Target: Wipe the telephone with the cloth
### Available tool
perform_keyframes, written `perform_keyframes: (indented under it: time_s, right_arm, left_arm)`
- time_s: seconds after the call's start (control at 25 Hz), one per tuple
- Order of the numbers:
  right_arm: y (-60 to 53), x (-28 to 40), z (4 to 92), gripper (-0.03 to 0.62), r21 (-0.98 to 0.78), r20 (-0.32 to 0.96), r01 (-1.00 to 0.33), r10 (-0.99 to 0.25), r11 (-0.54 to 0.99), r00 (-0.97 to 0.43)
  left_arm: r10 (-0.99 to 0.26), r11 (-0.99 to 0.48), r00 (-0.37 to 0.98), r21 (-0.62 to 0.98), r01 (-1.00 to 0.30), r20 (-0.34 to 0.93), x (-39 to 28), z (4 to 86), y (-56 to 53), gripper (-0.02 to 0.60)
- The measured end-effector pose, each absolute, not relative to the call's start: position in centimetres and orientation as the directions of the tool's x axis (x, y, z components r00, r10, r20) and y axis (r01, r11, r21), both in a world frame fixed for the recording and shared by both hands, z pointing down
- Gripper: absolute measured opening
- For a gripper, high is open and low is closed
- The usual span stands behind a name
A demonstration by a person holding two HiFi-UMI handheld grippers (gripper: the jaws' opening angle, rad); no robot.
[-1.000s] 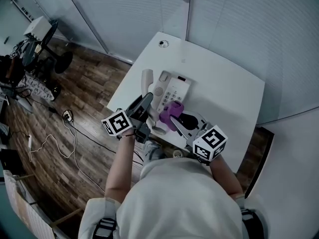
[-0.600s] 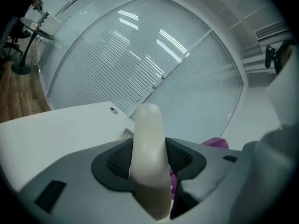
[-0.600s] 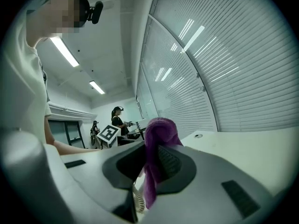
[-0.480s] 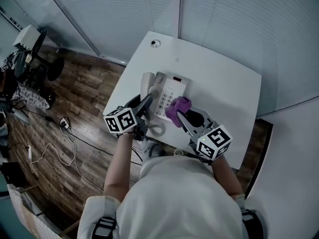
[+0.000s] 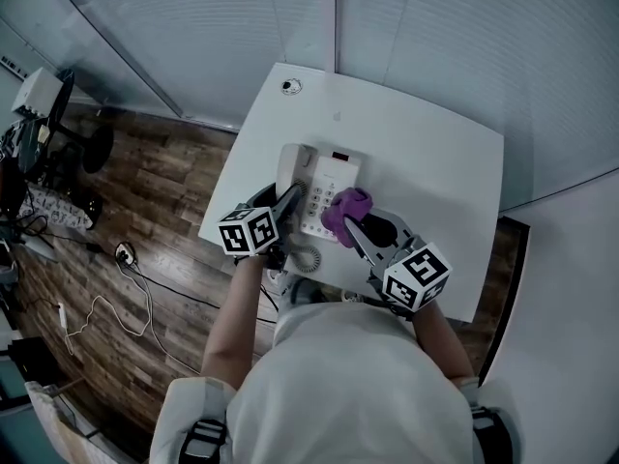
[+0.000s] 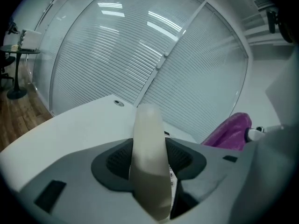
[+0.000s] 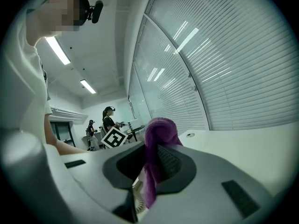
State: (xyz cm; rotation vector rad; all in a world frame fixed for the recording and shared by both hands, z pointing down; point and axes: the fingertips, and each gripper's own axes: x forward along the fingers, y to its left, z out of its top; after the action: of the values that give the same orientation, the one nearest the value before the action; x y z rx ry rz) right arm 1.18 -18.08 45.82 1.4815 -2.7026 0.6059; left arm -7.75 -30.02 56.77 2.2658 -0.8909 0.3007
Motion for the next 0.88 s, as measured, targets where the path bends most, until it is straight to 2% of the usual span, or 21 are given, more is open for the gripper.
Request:
perform_keyframes:
  time_s: [0.88]
  right_arm:
    - [-19.0,1.2,46.9,0.067,-0.351,0.207,-0.822,-0.818,0.449,-0.536]
  left_arm:
    - [-0.513,-0.585,0.649,0.324,-0.744,0.562,-6.3,58.9,-31.4,0.225]
